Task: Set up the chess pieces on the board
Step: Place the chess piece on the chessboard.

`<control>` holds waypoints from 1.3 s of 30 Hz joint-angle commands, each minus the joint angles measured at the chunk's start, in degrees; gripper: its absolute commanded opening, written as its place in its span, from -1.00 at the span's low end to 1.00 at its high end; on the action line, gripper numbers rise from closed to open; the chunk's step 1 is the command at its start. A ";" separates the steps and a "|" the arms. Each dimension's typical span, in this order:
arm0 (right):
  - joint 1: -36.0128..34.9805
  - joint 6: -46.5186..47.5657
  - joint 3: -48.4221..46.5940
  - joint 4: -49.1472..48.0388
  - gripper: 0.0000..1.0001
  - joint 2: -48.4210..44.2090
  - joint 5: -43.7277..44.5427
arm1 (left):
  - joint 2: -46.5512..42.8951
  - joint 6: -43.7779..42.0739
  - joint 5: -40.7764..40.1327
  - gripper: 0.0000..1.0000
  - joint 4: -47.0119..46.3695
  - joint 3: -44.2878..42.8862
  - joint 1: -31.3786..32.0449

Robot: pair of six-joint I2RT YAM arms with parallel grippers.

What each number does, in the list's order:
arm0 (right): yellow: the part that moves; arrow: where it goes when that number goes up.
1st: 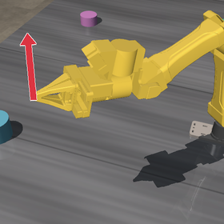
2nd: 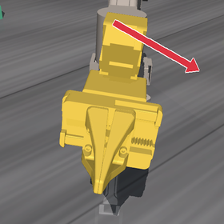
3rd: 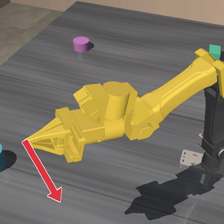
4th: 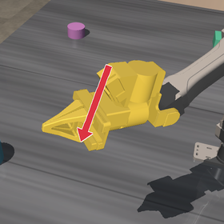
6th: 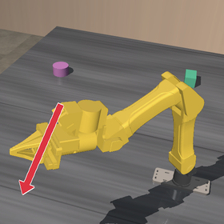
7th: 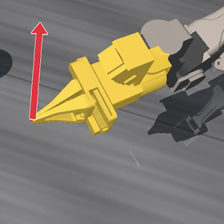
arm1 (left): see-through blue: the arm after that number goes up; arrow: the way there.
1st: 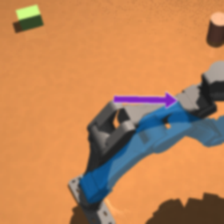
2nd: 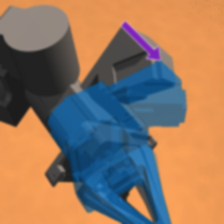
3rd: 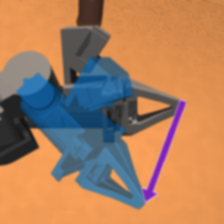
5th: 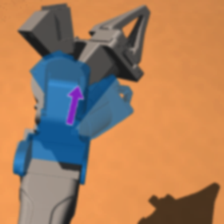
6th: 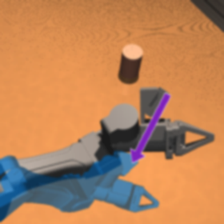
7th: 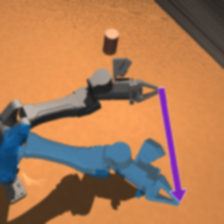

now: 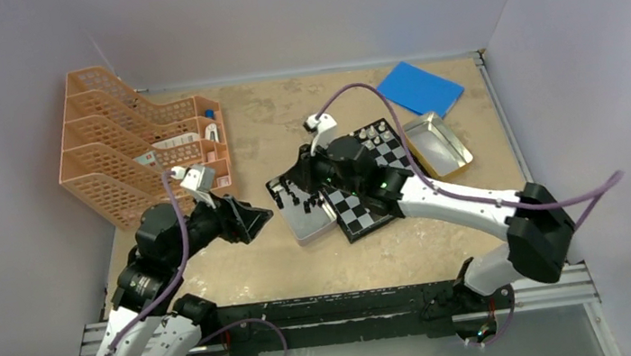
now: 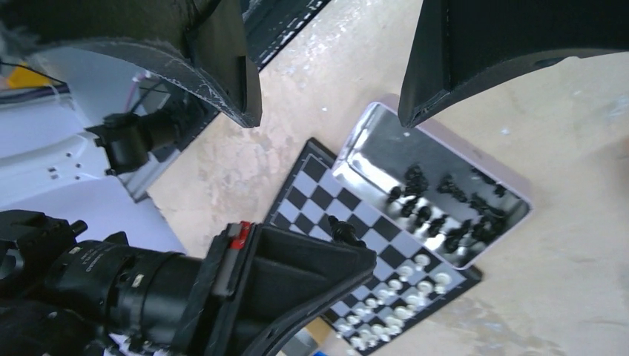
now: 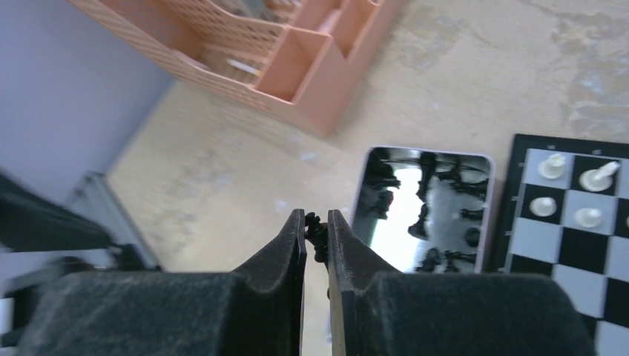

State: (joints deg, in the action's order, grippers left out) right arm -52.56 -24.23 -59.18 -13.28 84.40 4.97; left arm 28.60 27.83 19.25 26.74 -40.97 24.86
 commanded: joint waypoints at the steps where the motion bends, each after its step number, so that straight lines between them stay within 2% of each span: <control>1: 0.00 -16.14 3.15 -9.83 -0.84 -7.51 -3.90 | 0.75 5.23 9.39 0.35 -12.00 3.16 -0.21; 7: 0.00 -29.82 11.76 -22.95 -0.83 -14.68 -7.21 | 4.64 10.15 18.21 0.36 -23.32 5.20 -0.17; 12: 0.00 -35.09 15.26 -32.64 -0.83 -16.45 -10.66 | 9.53 12.35 21.97 0.37 -29.44 4.75 -0.17; 19: 0.01 -38.47 15.53 -35.64 -0.83 -16.90 -10.33 | 14.17 14.72 25.91 0.36 -37.62 5.33 -0.17; 32: 0.00 -40.16 16.31 -38.40 -0.83 -16.39 -11.56 | 15.69 15.17 25.76 0.05 -43.96 7.03 -0.17; 39: 0.00 -40.15 16.98 -38.92 -0.83 -16.12 -11.73 | 15.94 15.55 25.40 -0.05 -45.97 7.39 -0.17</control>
State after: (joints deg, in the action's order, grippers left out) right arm -52.56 -63.66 -42.11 -47.99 69.23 -5.78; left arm 44.53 42.83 44.34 -13.89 -33.85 24.86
